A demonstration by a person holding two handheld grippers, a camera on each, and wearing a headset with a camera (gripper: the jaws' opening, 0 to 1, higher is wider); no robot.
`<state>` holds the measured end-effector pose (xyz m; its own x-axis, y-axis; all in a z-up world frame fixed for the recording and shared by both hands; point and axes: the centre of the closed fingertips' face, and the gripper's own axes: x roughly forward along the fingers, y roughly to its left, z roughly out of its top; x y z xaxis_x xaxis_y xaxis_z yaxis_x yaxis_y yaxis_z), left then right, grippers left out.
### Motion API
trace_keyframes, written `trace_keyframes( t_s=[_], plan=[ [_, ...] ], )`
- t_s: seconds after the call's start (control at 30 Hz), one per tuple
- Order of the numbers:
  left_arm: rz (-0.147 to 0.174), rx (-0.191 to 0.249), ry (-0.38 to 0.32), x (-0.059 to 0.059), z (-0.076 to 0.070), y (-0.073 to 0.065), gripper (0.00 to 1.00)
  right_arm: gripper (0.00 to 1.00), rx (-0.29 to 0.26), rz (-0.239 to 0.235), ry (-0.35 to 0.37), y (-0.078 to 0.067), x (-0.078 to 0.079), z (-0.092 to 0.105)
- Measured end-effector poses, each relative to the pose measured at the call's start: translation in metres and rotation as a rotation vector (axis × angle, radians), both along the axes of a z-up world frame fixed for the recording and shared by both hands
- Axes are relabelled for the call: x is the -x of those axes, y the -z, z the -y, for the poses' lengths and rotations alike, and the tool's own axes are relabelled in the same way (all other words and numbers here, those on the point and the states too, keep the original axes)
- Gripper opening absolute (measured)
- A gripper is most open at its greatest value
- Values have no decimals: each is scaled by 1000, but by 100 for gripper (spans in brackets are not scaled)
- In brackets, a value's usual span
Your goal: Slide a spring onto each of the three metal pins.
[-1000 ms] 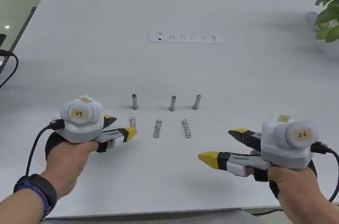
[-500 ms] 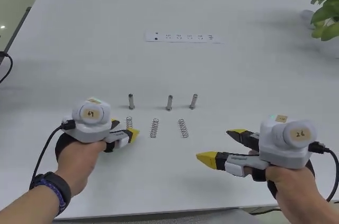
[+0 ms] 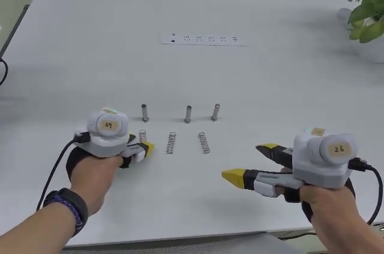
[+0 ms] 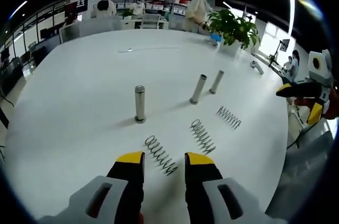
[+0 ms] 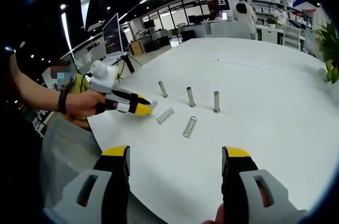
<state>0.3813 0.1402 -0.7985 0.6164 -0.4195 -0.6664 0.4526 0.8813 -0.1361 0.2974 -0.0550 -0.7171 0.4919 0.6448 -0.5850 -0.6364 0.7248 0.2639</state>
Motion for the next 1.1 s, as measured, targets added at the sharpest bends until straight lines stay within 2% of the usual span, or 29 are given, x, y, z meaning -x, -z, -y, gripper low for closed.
trace_keyframes(
  t_s=[0.47, 0.67, 0.8, 0.87, 1.0, 1.1],
  plan=[
    [-7, -67, 28, -1, -9, 5, 13, 69, -4, -2, 0, 1, 1, -2],
    [-4, -108, 61, 0, -14, 7, 4, 68, -3, -3, 1, 1, 2, -1],
    [2, -139, 104, 1, -16, 7, 3, 68, -2, 0, 1, 0, 0, 0],
    [5, -175, 149, 3, -16, 7, 3, 68, -3, 0, 1, 0, -1, 0],
    [-6, -197, 180, 2, -16, 8, 3, 68, -2, 2, -1, -1, -2, 0],
    [-13, -193, 192, 1, -16, 9, 2, 68, -5, 3, -4, -2, -2, -1]
  ],
)
